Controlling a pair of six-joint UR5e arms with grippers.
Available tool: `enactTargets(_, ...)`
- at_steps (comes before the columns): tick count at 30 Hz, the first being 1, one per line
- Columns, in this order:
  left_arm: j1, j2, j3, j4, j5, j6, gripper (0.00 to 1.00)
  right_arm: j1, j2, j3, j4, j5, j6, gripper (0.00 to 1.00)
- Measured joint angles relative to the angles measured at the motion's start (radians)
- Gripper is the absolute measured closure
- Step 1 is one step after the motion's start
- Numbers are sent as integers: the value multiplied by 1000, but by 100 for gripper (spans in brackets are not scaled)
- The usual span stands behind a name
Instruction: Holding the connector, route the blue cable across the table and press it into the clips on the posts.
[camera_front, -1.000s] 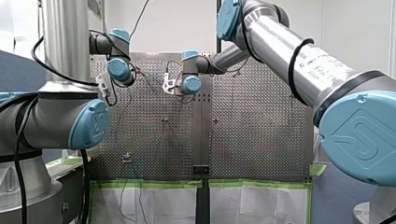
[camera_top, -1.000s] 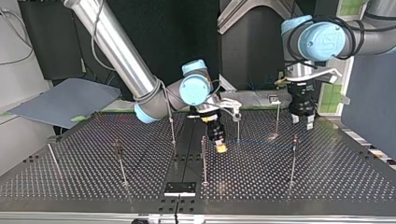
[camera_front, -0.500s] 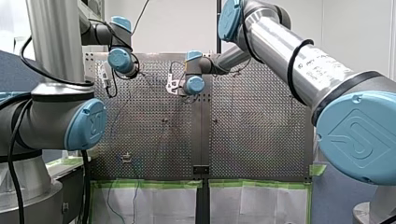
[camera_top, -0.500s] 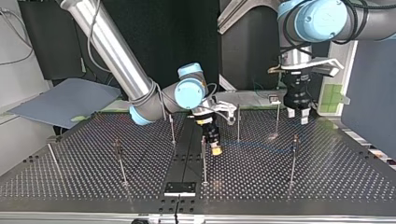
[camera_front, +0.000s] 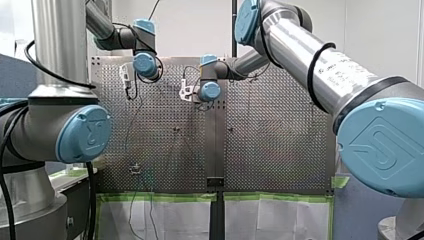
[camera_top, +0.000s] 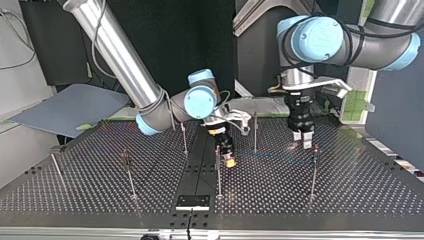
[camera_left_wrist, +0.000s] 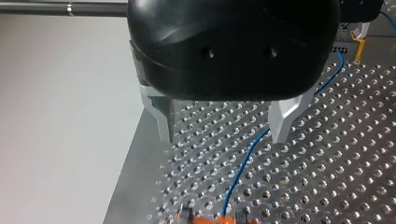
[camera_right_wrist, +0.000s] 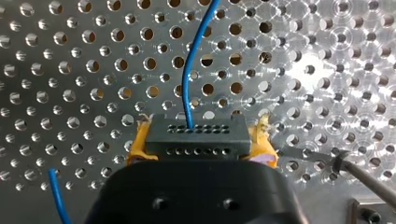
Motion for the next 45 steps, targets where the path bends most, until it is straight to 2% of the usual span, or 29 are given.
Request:
enactTargets(16,-129,-136,129,14,-136,137,0,-9,0,0,0,-5,0,100)
enactTargets(27,-114,-218,160,20,-231,237,0,-16,0,0,3,-9,-3,100)
enactTargets(36,-104,-228,198,63,-211,313,0,-23,0,0,5,-10,-7,100)
enactTargets(45,-92,-285,257,53,-218,334,0,-26,0,0,5,-17,-8,100)
